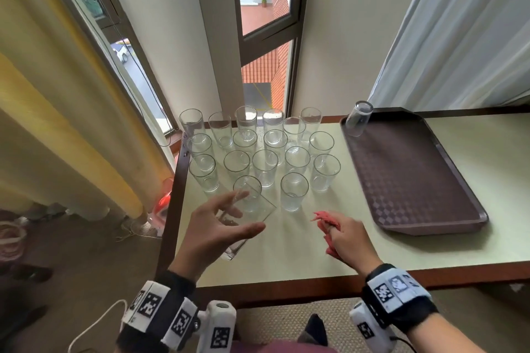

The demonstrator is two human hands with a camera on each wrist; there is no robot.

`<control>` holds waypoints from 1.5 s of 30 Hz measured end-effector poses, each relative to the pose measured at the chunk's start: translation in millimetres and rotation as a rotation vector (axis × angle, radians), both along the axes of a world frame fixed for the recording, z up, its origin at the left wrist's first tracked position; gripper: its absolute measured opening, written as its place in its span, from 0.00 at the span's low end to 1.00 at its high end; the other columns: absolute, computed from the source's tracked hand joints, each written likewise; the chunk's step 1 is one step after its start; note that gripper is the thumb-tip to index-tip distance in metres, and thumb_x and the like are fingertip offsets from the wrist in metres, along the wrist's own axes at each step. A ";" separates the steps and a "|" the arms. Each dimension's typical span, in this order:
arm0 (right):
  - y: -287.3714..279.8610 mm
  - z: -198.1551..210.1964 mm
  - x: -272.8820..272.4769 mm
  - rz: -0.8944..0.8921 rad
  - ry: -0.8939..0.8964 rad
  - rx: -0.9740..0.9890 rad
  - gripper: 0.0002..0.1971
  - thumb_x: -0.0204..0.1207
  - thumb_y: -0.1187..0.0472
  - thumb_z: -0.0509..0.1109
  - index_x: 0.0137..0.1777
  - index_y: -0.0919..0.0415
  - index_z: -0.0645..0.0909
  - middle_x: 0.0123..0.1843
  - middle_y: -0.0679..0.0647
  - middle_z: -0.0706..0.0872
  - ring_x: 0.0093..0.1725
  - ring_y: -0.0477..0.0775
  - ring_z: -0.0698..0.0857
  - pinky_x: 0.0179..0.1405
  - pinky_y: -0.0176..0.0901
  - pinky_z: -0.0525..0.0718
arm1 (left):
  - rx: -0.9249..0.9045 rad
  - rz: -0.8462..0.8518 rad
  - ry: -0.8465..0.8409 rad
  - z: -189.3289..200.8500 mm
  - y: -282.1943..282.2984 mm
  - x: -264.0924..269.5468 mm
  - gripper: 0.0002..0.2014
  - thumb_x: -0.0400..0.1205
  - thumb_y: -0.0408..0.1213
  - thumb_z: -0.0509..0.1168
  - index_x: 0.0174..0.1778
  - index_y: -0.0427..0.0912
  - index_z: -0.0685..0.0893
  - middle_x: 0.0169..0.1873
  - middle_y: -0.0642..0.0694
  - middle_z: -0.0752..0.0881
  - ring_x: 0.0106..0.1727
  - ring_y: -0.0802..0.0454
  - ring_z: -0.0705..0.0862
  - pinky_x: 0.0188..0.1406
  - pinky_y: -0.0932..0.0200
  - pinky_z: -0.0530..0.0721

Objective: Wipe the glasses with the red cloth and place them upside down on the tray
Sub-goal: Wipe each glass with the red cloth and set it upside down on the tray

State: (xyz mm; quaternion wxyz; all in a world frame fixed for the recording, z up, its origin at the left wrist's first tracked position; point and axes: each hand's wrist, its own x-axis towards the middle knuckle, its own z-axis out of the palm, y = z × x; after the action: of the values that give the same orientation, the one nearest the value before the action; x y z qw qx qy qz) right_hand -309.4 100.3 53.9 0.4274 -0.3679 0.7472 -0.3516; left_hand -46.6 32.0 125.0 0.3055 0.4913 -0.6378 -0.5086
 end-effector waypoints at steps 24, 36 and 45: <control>-14.5 -53.7 28.5 0.261 0.406 0.198 0.33 0.83 0.44 0.64 0.84 0.56 0.63 0.87 0.57 0.61 0.86 0.57 0.56 0.83 0.48 0.56 | 0.161 -0.040 0.107 -23.9 1.4 9.3 0.46 0.47 0.74 0.78 0.64 0.64 0.82 0.50 0.60 0.89 0.53 0.67 0.84 0.52 0.55 0.80; -11.1 25.7 43.6 0.059 -0.968 -0.009 0.37 0.66 0.47 0.76 0.76 0.58 0.75 0.71 0.67 0.82 0.63 0.74 0.85 0.62 0.71 0.83 | 0.178 -0.131 0.320 -26.2 0.2 -28.6 0.41 0.53 0.47 0.84 0.63 0.45 0.78 0.58 0.41 0.89 0.51 0.53 0.89 0.49 0.58 0.87; -0.8 33.0 54.8 -0.003 -0.978 -0.107 0.38 0.56 0.51 0.88 0.66 0.62 0.79 0.58 0.72 0.87 0.47 0.71 0.82 0.34 0.48 0.91 | 0.150 -0.324 0.265 -43.5 -15.4 -16.2 0.41 0.56 0.48 0.85 0.63 0.45 0.75 0.58 0.48 0.88 0.60 0.52 0.87 0.56 0.56 0.86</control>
State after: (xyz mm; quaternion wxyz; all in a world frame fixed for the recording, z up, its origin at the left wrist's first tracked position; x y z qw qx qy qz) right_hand -254.6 99.4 86.8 0.7083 -0.1801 0.4402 -0.5216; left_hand -62.7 16.6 81.5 0.2634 0.3324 -0.6231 -0.6572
